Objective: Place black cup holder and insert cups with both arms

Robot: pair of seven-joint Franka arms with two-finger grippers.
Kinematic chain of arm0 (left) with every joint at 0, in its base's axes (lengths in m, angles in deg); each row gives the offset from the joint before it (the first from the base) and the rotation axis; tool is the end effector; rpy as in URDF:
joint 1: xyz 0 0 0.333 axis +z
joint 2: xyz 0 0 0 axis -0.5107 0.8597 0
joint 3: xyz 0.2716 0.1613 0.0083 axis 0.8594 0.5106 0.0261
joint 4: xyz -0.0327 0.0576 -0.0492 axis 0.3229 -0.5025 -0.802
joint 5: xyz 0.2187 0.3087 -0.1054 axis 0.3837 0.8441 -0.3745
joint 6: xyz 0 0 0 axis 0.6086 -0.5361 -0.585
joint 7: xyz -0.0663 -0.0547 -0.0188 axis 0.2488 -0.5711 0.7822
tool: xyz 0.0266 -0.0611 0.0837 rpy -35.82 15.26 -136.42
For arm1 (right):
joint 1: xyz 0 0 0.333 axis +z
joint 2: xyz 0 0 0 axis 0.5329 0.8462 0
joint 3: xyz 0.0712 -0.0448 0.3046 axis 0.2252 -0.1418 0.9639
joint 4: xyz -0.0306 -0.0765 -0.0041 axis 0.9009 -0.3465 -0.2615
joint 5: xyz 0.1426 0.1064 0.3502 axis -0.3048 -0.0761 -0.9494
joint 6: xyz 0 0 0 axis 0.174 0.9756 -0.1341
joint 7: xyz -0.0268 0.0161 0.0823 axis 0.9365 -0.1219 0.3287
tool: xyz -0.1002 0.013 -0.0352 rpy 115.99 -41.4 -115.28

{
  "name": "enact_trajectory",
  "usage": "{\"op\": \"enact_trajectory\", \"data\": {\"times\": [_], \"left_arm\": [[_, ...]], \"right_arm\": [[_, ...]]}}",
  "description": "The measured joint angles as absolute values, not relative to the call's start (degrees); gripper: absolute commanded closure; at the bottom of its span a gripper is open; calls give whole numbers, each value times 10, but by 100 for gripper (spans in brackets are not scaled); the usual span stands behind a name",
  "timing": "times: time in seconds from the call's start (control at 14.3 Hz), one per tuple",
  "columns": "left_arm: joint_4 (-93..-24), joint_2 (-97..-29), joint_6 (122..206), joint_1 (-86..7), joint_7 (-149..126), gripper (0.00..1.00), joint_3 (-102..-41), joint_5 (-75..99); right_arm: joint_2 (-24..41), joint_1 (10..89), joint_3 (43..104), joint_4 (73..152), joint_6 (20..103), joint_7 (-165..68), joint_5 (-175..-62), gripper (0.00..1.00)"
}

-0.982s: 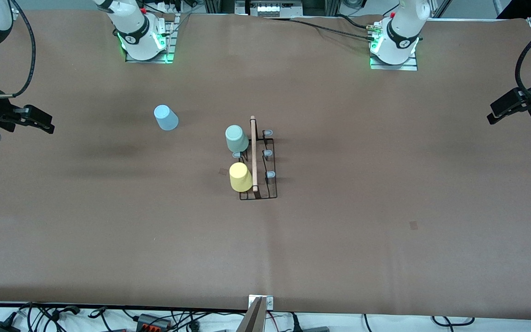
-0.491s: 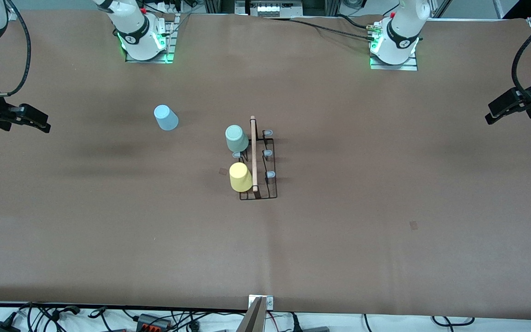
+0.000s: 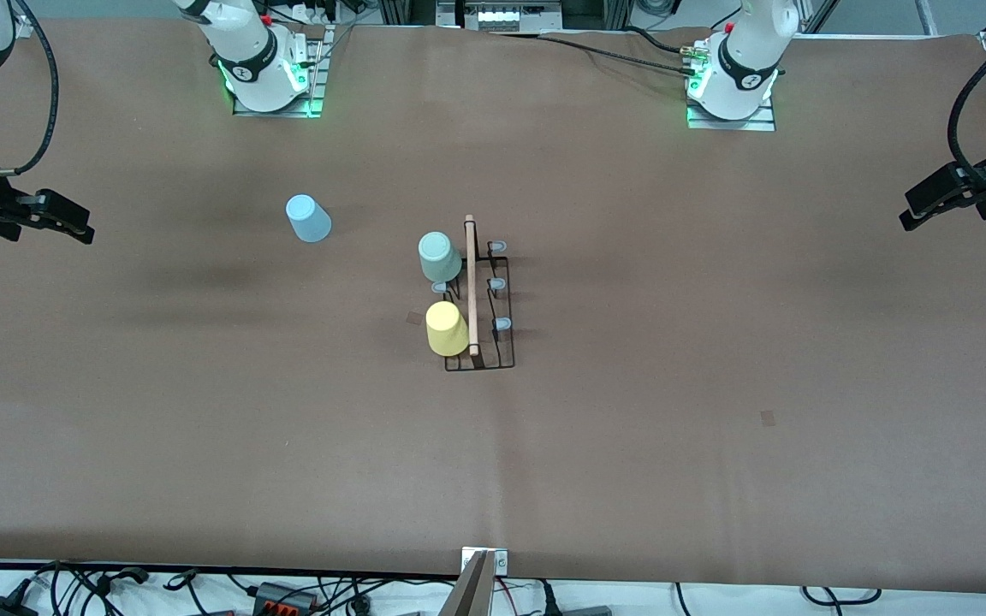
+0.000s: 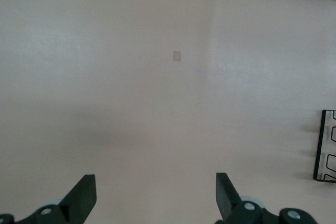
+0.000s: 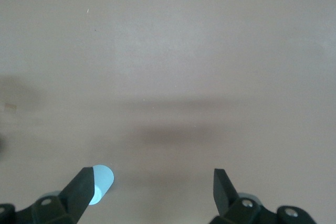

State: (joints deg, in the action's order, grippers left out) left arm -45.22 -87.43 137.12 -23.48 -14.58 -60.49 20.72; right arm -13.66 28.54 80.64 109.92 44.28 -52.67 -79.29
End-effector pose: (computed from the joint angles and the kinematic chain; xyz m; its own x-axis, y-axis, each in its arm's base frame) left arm 0.5608 0.0016 0.6425 0.9846 0.1701 0.0394 0.1698 -0.9854 0.0098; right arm 0.5715 -0.0263 0.5652 0.9999 -0.0153 -0.0025 -0.0152 -0.9991 0.0390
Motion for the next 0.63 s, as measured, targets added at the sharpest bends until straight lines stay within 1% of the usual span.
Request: {"op": "enact_trajectory", "data": {"times": [0.28,0.63], "left_arm": [[-452,-874,1371,-234,-146,0,-605,207],[-452,-874,1371,-234,-146,0,-604,207]], "right_arm": [[-151,285,806,1117,446,-527,-793,0],[-153,286,807,1118,441,-526,-794,0]]}}
